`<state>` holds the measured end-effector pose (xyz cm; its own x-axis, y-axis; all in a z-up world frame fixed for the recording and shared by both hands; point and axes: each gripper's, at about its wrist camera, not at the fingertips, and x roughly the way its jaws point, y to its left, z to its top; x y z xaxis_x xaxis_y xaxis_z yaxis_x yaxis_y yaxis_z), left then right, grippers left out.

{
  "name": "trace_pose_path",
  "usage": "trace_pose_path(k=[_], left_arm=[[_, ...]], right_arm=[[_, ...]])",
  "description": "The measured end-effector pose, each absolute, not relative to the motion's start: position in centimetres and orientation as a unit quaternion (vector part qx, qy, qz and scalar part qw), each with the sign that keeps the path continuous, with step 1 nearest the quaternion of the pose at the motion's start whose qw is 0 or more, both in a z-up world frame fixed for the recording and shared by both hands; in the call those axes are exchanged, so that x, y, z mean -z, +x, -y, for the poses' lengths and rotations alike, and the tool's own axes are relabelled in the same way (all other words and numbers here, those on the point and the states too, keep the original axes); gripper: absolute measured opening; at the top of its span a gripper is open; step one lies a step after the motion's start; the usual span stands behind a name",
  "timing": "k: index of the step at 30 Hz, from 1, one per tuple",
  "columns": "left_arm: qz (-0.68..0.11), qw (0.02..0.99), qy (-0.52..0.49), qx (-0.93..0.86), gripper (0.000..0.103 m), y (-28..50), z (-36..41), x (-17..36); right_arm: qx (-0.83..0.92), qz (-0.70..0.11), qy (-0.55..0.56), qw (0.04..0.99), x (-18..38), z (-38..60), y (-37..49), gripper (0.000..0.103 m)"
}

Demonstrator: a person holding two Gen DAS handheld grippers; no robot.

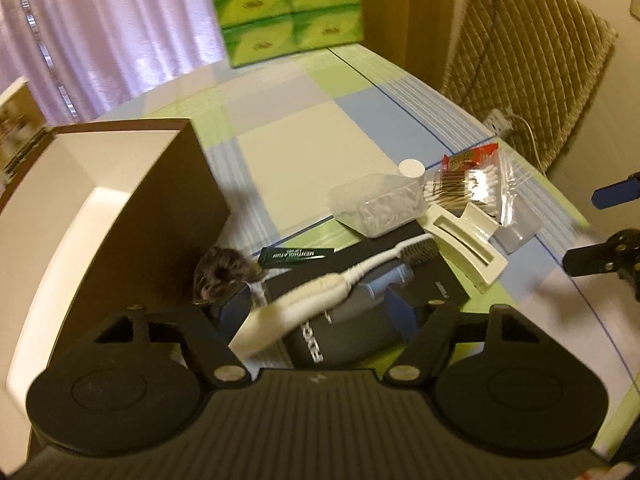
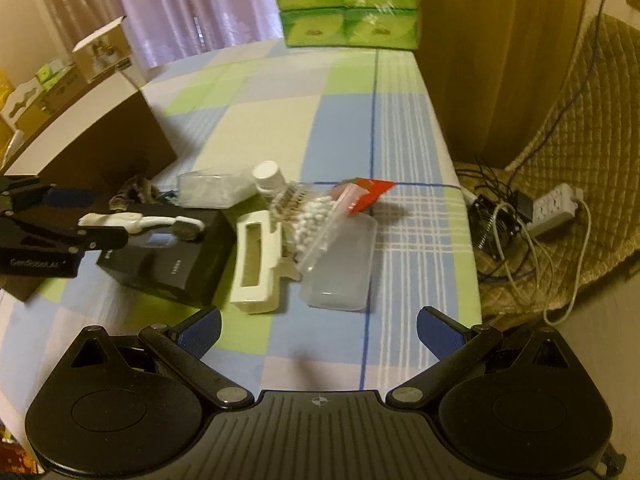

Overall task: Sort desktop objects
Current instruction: 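Lower the left gripper onto the white toothbrush handle and close it, then grasp the white plastic holder with the right gripper while the left holds the toothbrush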

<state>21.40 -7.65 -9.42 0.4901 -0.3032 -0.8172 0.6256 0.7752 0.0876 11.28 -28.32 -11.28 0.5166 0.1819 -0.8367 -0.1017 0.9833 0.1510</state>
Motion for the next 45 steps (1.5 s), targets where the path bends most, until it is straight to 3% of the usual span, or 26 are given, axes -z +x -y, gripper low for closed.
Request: trace_pose_path(k=[4,6,9,11,34,36,41,45], left_arm=[[-0.441,0.823,0.194,0.301,0.059,23.2,8.1,10.4],[-0.453,0.812,0.193,0.312,0.042,23.8,8.3,10.8],[-0.468,0.801,0.180,0.326,0.027,24.0,8.1,10.9],[-0.478,0.796,0.170,0.331,0.023,23.8,7.8,10.8],[-0.494,0.817,0.138,0.265,0.017,20.5,6.0,9.7],[-0.493,0.823,0.121,0.255,0.017,20.1,5.2,9.2],[-0.493,0.836,0.089,0.225,0.017,19.3,3.3,8.8],[-0.492,0.845,0.065,0.199,0.017,18.9,1.7,8.5]], right_arm=[[-0.071,-0.492,0.054,0.866,11.6,28.9,11.5,0.101],[-0.067,-0.496,0.057,0.864,11.8,29.1,11.6,0.101],[-0.062,-0.501,0.063,0.861,12.1,29.4,11.6,0.101],[-0.059,-0.505,0.068,0.859,12.3,29.7,11.6,0.101],[-0.095,-0.474,0.045,0.874,11.8,28.2,10.4,0.100],[-0.113,-0.459,0.026,0.881,11.6,27.2,10.2,0.085],[-0.145,-0.440,0.014,0.886,12.0,25.3,10.9,0.065],[-0.146,-0.429,-0.004,0.891,12.7,23.8,12.0,0.057]])
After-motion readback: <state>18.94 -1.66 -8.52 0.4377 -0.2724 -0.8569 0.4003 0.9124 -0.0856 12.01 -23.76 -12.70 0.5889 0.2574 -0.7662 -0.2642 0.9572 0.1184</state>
